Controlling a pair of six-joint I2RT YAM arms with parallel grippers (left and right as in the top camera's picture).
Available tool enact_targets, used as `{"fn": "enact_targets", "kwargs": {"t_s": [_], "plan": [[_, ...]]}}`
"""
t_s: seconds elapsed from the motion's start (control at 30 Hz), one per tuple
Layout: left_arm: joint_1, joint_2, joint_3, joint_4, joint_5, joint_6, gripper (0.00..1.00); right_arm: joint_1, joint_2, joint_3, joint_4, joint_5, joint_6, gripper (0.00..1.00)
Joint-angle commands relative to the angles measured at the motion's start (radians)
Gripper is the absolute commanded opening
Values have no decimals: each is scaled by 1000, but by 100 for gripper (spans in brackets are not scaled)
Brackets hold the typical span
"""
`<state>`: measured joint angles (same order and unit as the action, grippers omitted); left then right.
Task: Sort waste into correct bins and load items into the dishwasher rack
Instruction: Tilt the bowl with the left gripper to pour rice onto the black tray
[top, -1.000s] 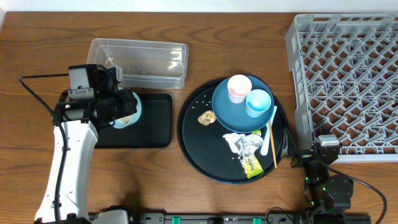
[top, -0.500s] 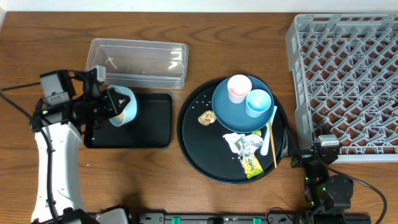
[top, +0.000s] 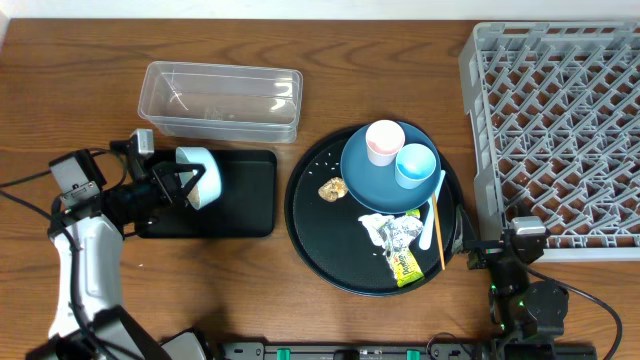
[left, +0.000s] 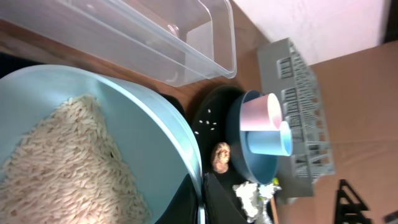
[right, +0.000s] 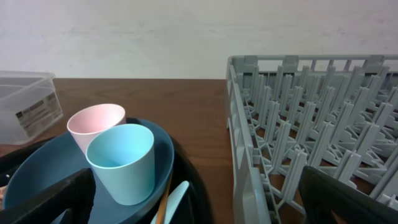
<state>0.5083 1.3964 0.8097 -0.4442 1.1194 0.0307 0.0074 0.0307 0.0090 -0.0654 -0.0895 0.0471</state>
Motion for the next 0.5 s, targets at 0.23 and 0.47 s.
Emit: {"fn": "enact_targets", "kwargs": {"t_s": [0.23, 0.47], "plan": [[95, 174, -6, 95, 345, 21, 6, -7, 0, -3, -2, 7, -11, 99], [131, 214, -6, 95, 444, 40, 6, -7, 0, -3, -2, 7, -11, 99]]}}
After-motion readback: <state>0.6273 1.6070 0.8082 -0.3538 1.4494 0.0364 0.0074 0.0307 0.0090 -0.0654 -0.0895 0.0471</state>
